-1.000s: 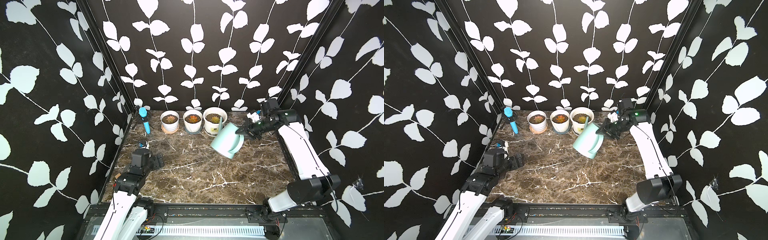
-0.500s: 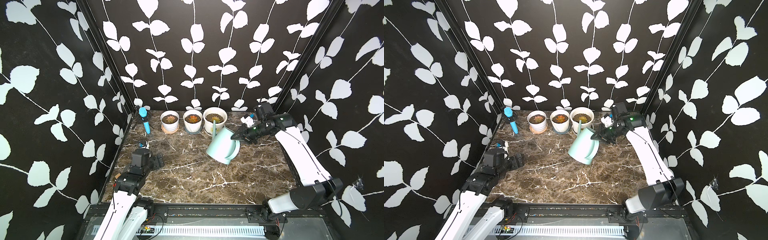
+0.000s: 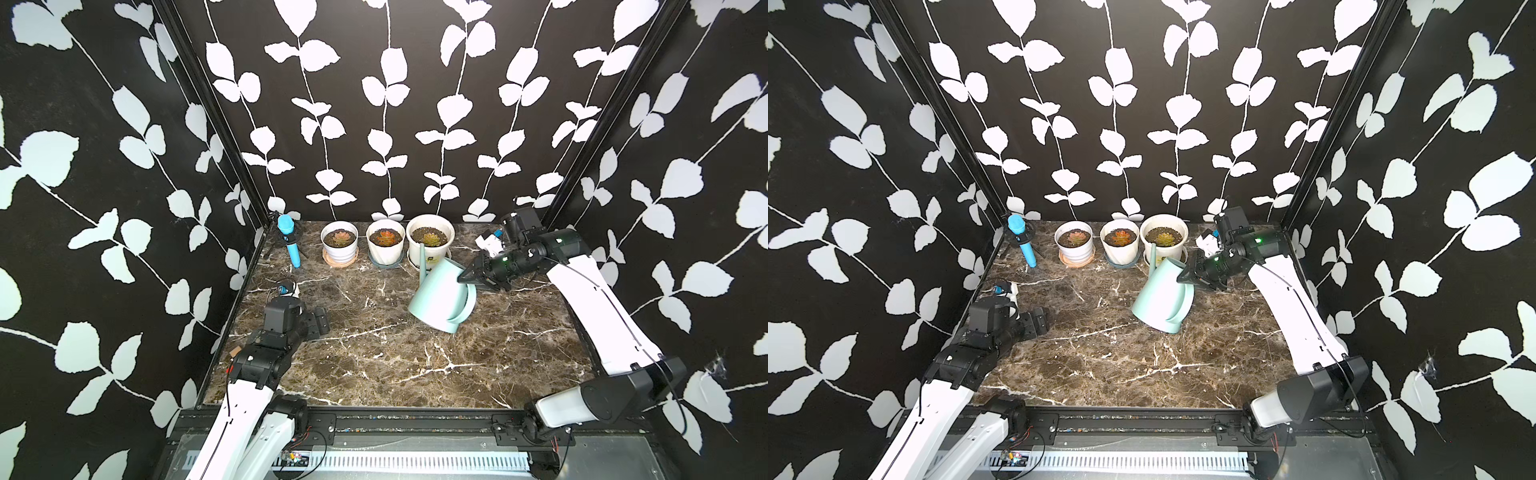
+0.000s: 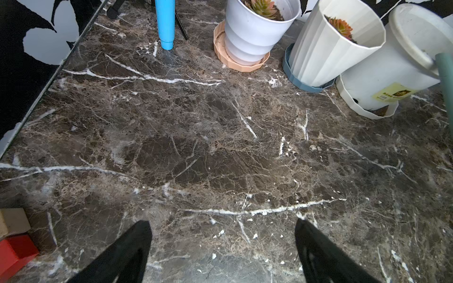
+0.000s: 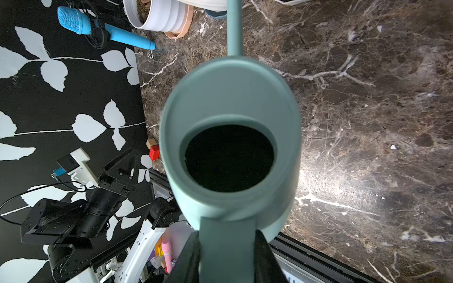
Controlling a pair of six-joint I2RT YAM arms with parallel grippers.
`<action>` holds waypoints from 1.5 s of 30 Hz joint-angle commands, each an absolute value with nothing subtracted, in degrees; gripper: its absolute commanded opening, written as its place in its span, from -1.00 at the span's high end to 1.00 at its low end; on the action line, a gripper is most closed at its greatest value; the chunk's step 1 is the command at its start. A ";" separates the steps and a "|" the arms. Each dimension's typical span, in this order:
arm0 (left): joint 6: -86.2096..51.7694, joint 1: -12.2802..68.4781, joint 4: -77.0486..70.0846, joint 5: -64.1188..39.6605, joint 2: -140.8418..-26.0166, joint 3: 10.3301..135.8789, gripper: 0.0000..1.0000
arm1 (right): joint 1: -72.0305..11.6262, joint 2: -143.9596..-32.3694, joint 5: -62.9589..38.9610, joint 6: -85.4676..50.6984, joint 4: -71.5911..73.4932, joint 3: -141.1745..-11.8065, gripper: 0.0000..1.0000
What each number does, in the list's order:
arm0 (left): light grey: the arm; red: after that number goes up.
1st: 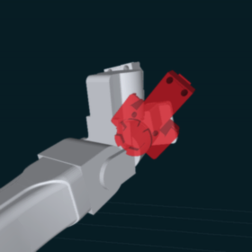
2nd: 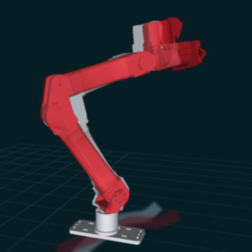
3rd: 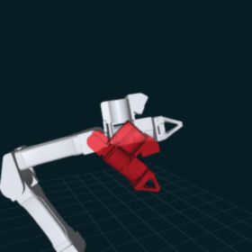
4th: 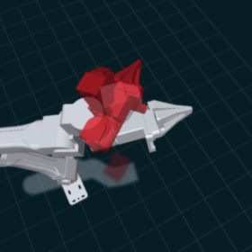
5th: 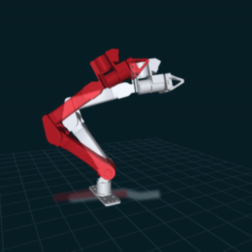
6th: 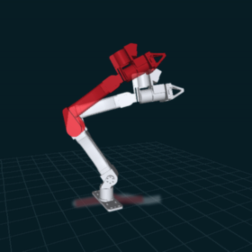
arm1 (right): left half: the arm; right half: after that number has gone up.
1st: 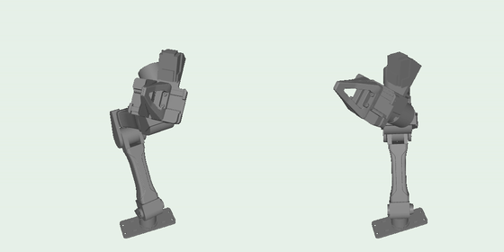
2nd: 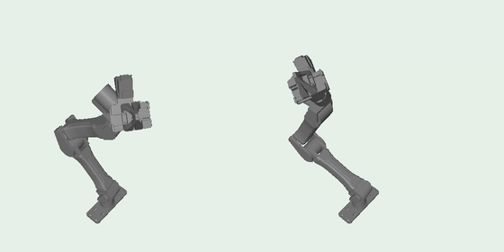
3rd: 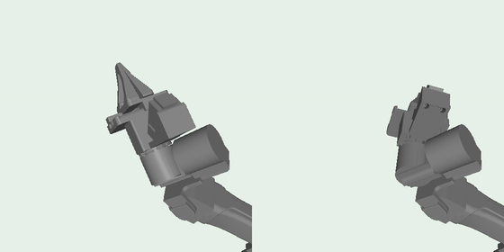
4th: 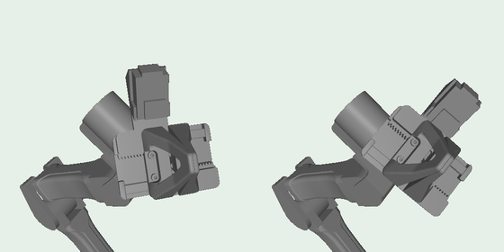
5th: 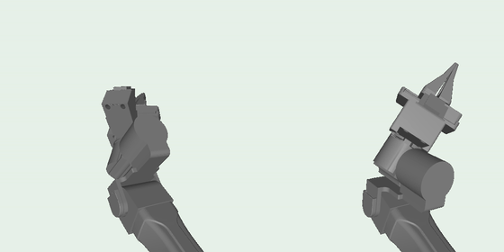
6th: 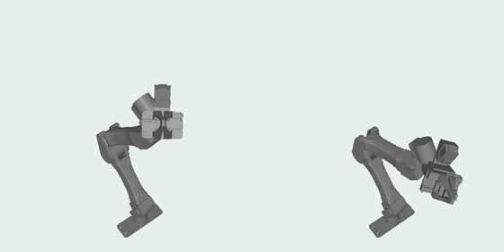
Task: Water the succulent around the soil edge
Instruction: Water the soil of the potted plant with water.
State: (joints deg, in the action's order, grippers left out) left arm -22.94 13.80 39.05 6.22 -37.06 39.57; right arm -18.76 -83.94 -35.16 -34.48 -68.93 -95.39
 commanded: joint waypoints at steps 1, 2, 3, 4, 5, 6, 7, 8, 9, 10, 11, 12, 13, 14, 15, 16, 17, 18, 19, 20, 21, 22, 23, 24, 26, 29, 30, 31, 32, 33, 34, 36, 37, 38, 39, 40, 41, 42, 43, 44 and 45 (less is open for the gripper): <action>-23.07 14.15 38.45 5.95 -37.06 39.11 -0.85 | -19.07 -82.86 -36.52 -35.41 -64.72 -96.27 1.00; -23.05 14.15 38.50 5.89 -37.08 39.11 -0.85 | -19.07 -83.05 -36.63 -35.74 -64.34 -96.48 1.00; -23.06 14.19 38.56 5.90 -37.09 39.07 -0.86 | -19.07 -83.29 -36.73 -35.97 -64.12 -96.71 1.00; -23.11 14.23 38.55 5.96 -37.09 39.09 -0.86 | -19.07 -83.48 -36.82 -36.03 -63.92 -97.12 1.00; -23.10 14.23 38.57 6.06 -37.09 39.11 -0.86 | -19.07 -83.68 -36.92 -36.20 -63.81 -97.49 1.00; -23.08 14.30 38.55 6.02 -37.08 39.11 -0.86 | -19.07 -83.83 -36.98 -36.30 -63.72 -97.79 1.00; -23.11 14.31 38.51 6.03 -37.09 39.11 -0.86 | -19.14 -84.03 -37.00 -36.38 -63.63 -98.12 1.00; -23.12 14.30 38.52 6.06 -37.09 39.11 -0.85 | -19.16 -84.18 -37.09 -36.47 -63.64 -98.33 1.00; -23.07 14.33 38.51 6.06 -37.08 39.11 -0.85 | -19.24 -84.33 -37.17 -36.64 -63.47 -98.52 1.00; -23.08 14.33 38.58 6.11 -37.09 39.06 -0.85 | -19.27 -84.40 -37.26 -36.82 -63.33 -98.60 1.00; -23.10 14.33 38.54 6.07 -37.09 39.11 -0.86 | -19.41 -84.51 -37.34 -36.98 -63.19 -98.70 1.00; -23.12 14.33 38.53 6.11 -37.09 39.11 -0.86 | -19.51 -84.62 -37.35 -37.08 -63.01 -98.76 1.00; -23.11 14.33 38.58 6.11 -37.09 39.11 -0.85 | -19.68 -84.79 -37.35 -37.17 -62.91 -98.86 1.00; -23.12 14.40 38.55 6.06 -37.04 39.11 -0.85 | -19.86 -85.00 -37.35 -37.25 -62.70 -98.96 1.00; -23.09 14.45 38.57 6.12 -37.09 39.11 -0.85 | -20.09 -85.06 -37.35 -37.42 -62.55 -99.05 1.00; -23.07 14.43 38.54 6.10 -37.09 39.11 -0.86 | -20.28 -85.24 -37.33 -37.53 -62.39 -99.12 1.00; -23.11 14.40 38.54 6.08 -37.06 39.11 -0.85 | -20.45 -85.46 -37.31 -37.65 -62.16 -99.21 1.00; -23.07 14.41 38.55 6.14 -37.09 39.11 -0.86 | -20.58 -85.64 -37.30 -37.70 -61.97 -99.23 1.00; -23.07 14.41 38.54 6.07 -37.09 39.11 -0.85 | -20.83 -85.86 -37.27 -37.74 -61.97 -99.47 1.00; -23.05 14.42 38.54 6.14 -37.09 39.11 -0.85 | -20.92 -86.03 -37.20 -37.58 -61.96 -99.59 1.00; -23.11 14.37 38.62 6.18 -37.09 39.11 -0.86 | -21.00 -86.21 -37.18 -37.41 -61.97 -99.84 1.00; -23.06 14.41 38.61 6.23 -37.09 39.07 -0.86 | -21.01 -86.30 -37.13 -37.24 -61.99 -100.04 1.00; -23.06 14.41 38.61 6.24 -37.05 39.06 -0.86 | -20.98 -86.44 -37.14 -36.78 -61.96 -100.28 1.00; -23.11 14.41 38.65 6.19 -37.09 39.11 -0.86 | -21.01 -86.49 -37.09 -36.42 -62.05 -100.44 1.00; -23.09 14.43 38.62 6.23 -37.09 39.11 -0.85 | -20.98 -86.46 -36.71 -35.52 -61.97 -100.35 1.00; -23.03 14.41 38.63 6.23 -37.08 39.11 -0.86 | -21.16 -85.40 -34.19 -33.69 -61.71 -99.46 1.00; -23.07 14.41 38.65 6.29 -37.00 39.11 -0.85 | -21.27 -84.82 -33.09 -32.98 -61.62 -98.83 1.00; -23.09 14.42 38.67 6.28 -37.00 39.09 -0.85 | -21.52 -84.31 -31.90 -32.20 -61.53 -98.19 1.00; -23.09 14.39 38.67 6.24 -36.99 39.11 -0.85 | -21.89 -83.86 -30.81 -31.31 -61.56 -97.74 1.00; -23.05 14.41 38.67 6.32 -36.99 39.11 -0.85 | -22.50 -83.33 -29.63 -30.39 -61.52 -97.11 1.00; -23.04 14.42 38.67 6.20 -37.00 39.11 -0.86 | -23.24 -82.87 -28.31 -29.47 -61.45 -96.58 1.00; -23.10 14.36 38.67 6.24 -36.92 39.10 -0.86 | -25.05 -82.09 -26.27 -27.91 -61.28 -95.98 1.00; -23.11 14.46 38.56 6.23 -37.01 39.11 -0.85 | -25.97 -81.72 -25.13 -27.25 -61.08 -95.84 1.00; -23.10 14.50 38.54 6.20 -37.08 39.11 -0.85 | -26.97 -81.45 -24.25 -26.80 -60.91 -95.79 1.00; -23.10 14.50 38.62 6.18 -37.08 39.10 -0.85 | -28.02 -81.18 -23.36 -26.32 -60.86 -95.67 1.00; -23.11 14.50 38.65 6.31 -37.09 39.11 -0.85 | -28.97 -80.87 -22.56 -26.03 -60.74 -95.55 1.00; -23.07 14.50 38.64 6.41 -36.96 39.11 -0.85 | -29.58 -80.48 -21.99 -25.84 -60.61 -95.35 1.00; -23.11 14.46 38.63 6.50 -37.00 39.11 -0.85 | -30.23 -80.02 -21.36 -25.75 -60.41 -94.87 1.00; -23.07 14.49 38.68 6.63 -36.92 39.11 -0.85 | -30.72 -79.45 -20.90 -25.75 -60.09 -94.28 1.00; -23.07 14.50 38.73 6.65 -36.90 39.11 -0.86 | -31.23 -78.84 -20.25 -25.88 -59.82 -93.61 1.00; -23.11 14.50 38.72 6.69 -36.82 39.11 -0.85 | -31.75 -78.38 -19.54 -25.93 -59.57 -93.05 1.00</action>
State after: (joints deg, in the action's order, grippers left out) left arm -22.94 14.22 39.07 6.33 -37.12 39.57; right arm -30.61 -81.03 -22.44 -27.40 -63.51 -94.96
